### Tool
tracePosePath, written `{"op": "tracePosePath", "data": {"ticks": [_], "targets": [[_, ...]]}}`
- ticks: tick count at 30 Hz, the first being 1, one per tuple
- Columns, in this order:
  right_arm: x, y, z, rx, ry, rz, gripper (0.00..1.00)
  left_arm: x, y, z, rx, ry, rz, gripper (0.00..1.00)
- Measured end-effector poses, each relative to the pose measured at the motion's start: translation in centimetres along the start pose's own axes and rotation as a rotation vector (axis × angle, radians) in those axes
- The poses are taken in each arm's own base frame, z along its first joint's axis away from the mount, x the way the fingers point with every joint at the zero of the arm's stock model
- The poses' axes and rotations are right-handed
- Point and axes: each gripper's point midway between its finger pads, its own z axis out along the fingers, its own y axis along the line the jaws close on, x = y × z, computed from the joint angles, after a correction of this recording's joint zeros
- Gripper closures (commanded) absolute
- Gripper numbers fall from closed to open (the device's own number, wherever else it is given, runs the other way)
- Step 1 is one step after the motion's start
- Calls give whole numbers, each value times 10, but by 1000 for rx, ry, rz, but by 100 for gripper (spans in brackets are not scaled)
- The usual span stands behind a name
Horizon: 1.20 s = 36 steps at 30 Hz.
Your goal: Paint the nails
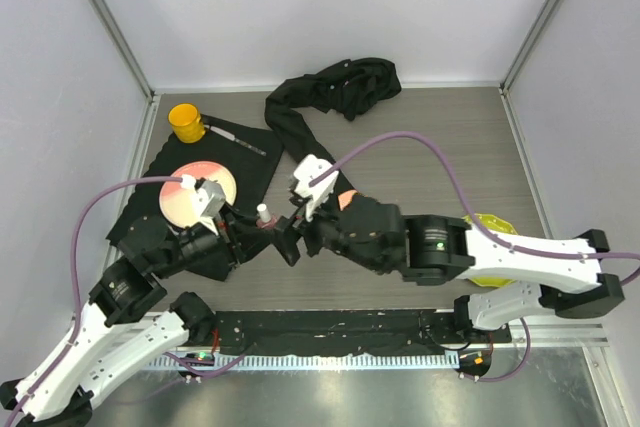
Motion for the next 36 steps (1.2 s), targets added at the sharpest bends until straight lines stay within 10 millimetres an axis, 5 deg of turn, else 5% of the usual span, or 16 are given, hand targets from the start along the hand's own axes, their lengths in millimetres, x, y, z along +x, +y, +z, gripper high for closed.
{"op": "tracePosePath", "data": {"ticks": [4,8,16,22,25,30,33,36], "targets": [[-18,13,-25,-236,-27,31,20,3,-23,-6,120,18,-17,100],[-32,15,-37,-401,-49,64,45,0,-51,-13,270,30,-44,100],[-27,39,-39,-650,-8,118,47,-10,-83,-25,441,18,-65,100],[-19,56,-39,-758,23,141,52,-13,-89,-28,471,11,-68,100],[-20,60,-39,-788,21,147,65,-14,-89,-28,476,7,-64,100],[-21,62,-38,-809,14,151,66,-14,-89,-27,475,7,-64,100],[-21,62,-36,-813,13,151,76,-13,-88,-26,473,11,-65,100],[-19,61,-33,-813,18,149,99,-12,-86,-23,465,17,-64,100]]}}
